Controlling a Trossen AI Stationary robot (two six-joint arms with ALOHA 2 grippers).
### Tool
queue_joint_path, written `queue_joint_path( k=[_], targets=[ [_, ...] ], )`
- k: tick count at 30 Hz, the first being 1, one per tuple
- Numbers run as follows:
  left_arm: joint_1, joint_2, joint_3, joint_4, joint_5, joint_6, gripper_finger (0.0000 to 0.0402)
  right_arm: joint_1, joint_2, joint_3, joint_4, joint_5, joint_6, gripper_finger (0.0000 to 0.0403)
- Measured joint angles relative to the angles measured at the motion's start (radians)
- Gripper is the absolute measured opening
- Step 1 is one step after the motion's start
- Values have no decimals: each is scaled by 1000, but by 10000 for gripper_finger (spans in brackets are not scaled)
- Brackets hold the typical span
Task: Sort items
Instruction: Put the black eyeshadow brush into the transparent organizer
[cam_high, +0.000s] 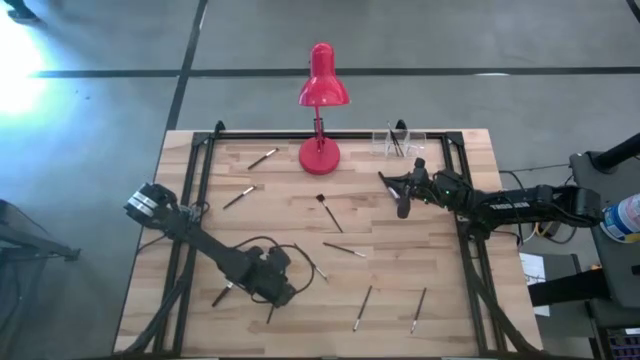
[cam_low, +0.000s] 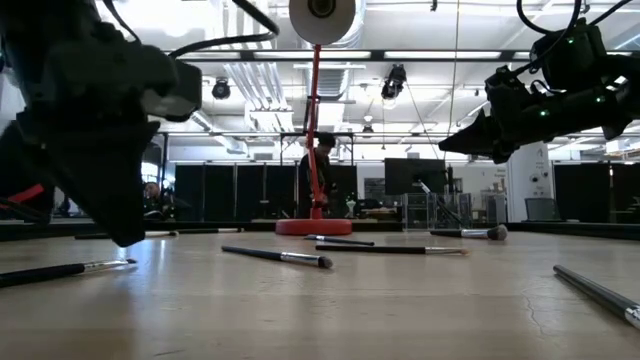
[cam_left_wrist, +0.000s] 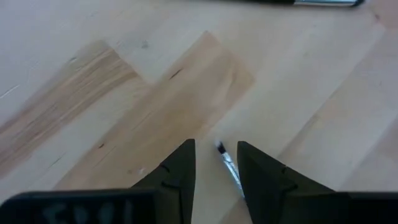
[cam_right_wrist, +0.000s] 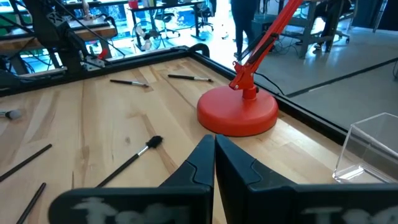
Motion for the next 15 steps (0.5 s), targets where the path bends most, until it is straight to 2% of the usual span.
queue_joint_path(
  k=[3, 9, 15],
  targets=[
    [1, 0, -18, 4, -1, -23, 110, 0, 0, 0, 0, 0, 0, 8],
    [1, -3, -81, 127, 3, -39, 110, 0, 0, -2, 1, 0, 0, 8],
    [2, -5, -91, 134, 5, -45, 110, 0, 0, -3, 1, 0, 0, 8]
  ],
)
